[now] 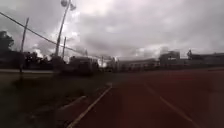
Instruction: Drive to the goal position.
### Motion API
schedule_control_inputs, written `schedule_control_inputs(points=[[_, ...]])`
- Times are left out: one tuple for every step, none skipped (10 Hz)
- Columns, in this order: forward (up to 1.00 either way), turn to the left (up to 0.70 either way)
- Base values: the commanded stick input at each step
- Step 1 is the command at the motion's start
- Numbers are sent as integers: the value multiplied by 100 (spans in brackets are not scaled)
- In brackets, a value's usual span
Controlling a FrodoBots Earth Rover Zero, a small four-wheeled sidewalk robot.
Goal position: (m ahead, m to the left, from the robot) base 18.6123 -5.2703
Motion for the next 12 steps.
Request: schedule_control_inputs(points=[[70, -35], [70, -35], [70, -35], [70, -35], [70, -35], [70, -35], [70, -35], [70, -35], [70, -35], [70, 0], [70, 0], [70, 0]])
